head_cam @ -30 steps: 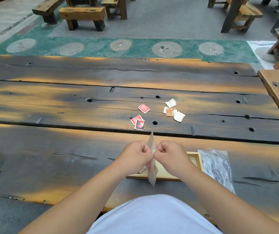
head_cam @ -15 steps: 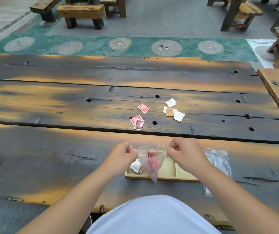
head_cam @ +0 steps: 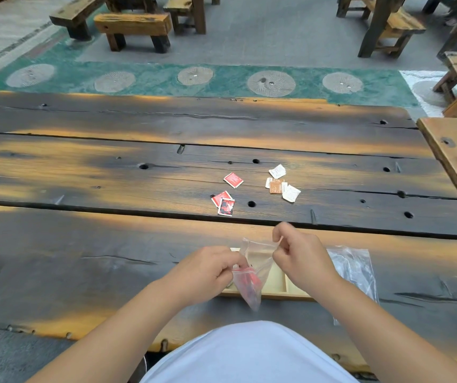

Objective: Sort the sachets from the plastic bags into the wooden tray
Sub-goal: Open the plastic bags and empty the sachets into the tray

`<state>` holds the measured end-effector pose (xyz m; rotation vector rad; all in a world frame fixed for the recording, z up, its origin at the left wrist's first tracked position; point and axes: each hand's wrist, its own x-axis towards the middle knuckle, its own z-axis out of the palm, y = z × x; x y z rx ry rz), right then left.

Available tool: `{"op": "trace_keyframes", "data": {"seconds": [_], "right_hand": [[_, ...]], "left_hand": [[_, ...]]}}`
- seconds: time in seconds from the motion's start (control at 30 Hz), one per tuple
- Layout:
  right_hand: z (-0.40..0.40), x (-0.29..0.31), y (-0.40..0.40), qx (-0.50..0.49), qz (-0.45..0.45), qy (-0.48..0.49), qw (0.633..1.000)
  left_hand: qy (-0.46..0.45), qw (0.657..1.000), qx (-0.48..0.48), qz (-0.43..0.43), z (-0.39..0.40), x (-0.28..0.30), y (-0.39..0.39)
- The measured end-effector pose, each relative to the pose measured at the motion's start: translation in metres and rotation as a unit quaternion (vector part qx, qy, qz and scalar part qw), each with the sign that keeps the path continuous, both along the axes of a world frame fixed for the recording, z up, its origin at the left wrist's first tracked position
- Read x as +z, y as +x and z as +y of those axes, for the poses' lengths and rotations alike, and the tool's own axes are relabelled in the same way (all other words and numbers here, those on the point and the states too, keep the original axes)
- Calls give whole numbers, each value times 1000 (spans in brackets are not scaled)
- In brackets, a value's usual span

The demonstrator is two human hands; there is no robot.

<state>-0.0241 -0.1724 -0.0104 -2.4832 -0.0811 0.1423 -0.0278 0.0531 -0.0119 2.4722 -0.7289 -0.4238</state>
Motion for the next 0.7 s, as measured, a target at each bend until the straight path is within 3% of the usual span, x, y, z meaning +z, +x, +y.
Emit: {"op": "trace_keyframes", "data": {"seconds": [0.07, 0.17, 0.27, 0.43, 0.7], "right_hand": [[-4, -1, -1, 90, -34, -62, 993], [-10, -3, 1, 150, -11, -112, 982], [-14, -4, 1, 195, 16, -158, 968], [-19, -7, -3, 214, 19, -171, 962], [-31, -8, -4, 218, -18, -125, 968]], "left_hand": [[17, 999, -23, -24, 1, 0, -1], [49, 995, -61, -61, 4, -1, -1], [55, 996, -62, -32, 5, 2, -1], [44, 997, -60, -17, 6, 0, -3], [78, 992, 60, -78, 15, -10, 4]]}}
